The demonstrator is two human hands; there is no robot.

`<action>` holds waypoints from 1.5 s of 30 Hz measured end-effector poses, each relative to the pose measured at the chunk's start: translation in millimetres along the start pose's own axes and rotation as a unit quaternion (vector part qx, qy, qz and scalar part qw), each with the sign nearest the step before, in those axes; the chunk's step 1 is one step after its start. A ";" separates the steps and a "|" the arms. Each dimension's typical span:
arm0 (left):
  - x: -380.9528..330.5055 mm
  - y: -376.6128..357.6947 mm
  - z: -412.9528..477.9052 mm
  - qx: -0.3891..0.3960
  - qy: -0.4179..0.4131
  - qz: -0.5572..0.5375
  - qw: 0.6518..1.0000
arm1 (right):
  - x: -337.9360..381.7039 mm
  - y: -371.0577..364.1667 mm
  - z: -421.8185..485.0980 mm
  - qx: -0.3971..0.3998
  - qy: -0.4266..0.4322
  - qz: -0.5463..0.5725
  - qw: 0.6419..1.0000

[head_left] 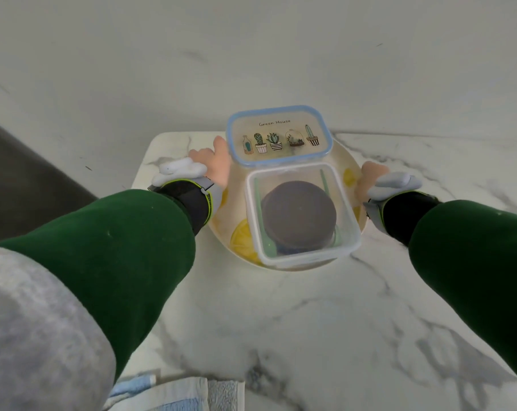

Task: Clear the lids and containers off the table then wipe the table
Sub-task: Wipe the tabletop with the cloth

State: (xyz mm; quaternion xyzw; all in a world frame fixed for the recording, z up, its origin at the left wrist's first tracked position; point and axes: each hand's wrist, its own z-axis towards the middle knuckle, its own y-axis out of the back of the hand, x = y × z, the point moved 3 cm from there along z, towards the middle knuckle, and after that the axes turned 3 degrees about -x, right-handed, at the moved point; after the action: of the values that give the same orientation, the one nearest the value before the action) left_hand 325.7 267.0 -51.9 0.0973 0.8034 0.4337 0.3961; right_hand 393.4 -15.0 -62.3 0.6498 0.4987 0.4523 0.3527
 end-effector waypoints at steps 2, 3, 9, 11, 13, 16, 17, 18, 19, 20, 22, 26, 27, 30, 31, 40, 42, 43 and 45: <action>-2.2 -0.5 3.4 0.004 -0.009 -0.009 1.000 | 1.1 5.4 8.3 -0.025 -0.014 -0.018 0.999; -3.6 -0.1 4.5 0.006 -0.011 -0.020 1.000 | 2.5 9.4 7.7 -0.025 -0.018 -0.033 0.999; -3.1 4.0 -3.7 -0.009 -0.021 -0.085 0.996 | 5.6 18.5 -1.5 -0.046 0.001 0.057 0.997; -1.1 6.9 -14.9 -0.011 -0.028 -0.072 0.997 | 5.8 15.3 -10.7 -0.041 -0.001 0.047 0.998; -0.7 12.7 -30.2 -0.010 -0.038 -0.070 0.997 | 6.9 17.1 -26.3 -0.040 0.016 0.014 0.999; -0.9 23.1 -57.8 -0.014 -0.059 -0.058 0.997 | 10.6 18.0 -56.4 -0.068 0.072 -0.018 0.995; -1.3 24.4 -59.2 -0.015 -0.058 -0.050 0.997 | 13.9 16.8 -58.0 -0.080 0.084 -0.015 0.993; 0.4 25.0 -67.9 -0.015 -0.057 -0.044 0.997 | 11.9 15.9 -66.9 -0.085 0.085 -0.009 0.993; 1.8 26.1 -76.2 -0.016 -0.057 -0.032 0.998 | 12.3 14.9 -73.9 -0.084 0.082 -0.009 0.993; 5.9 27.5 -90.4 -0.018 -0.058 -0.023 0.998 | 9.2 15.0 -86.4 -0.084 0.082 -0.014 0.993; 11.7 30.3 -109.9 -0.021 -0.054 -0.016 0.998 | 8.1 16.0 -100.2 -0.090 0.094 -0.018 0.991; 26.7 36.7 -155.9 -0.022 -0.071 -0.007 0.997 | 5.4 16.4 -137.0 -0.105 0.142 -0.018 0.984; 30.6 38.6 -168.0 -0.023 -0.078 -0.007 0.997 | 5.7 15.1 -148.8 -0.103 0.162 -0.029 0.981; 46.9 40.6 -207.9 -0.026 -0.078 0.010 0.997 | 8.3 2.7 -192.3 -0.093 0.225 -0.059 0.968; 53.4 39.9 -221.7 -0.024 -0.076 0.017 0.997 | 8.5 -4.5 -207.6 -0.090 0.242 -0.055 0.965; 125.2 38.1 -327.7 -0.011 -0.023 0.035 0.999 | 13.1 -84.2 -324.1 0.031 0.378 -0.064 0.923; 141.9 42.8 -341.7 -0.010 -0.012 0.039 0.999 | 18.9 -101.6 -346.1 0.054 0.386 -0.052 0.919; 150.1 46.2 -347.0 -0.012 -0.007 0.039 0.999 | 22.6 -109.8 -355.4 0.064 0.387 -0.047 0.919; 164.4 55.3 -353.7 -0.016 0.006 0.035 0.999 | 32.0 -125.2 -373.7 0.084 0.396 -0.046 0.913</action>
State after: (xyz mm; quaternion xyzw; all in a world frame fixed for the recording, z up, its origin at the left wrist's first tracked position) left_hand -49.3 163.4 9.8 0.1163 0.7949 0.4610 0.3771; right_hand 4.1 50.5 -40.8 0.4206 0.6632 0.6124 0.0910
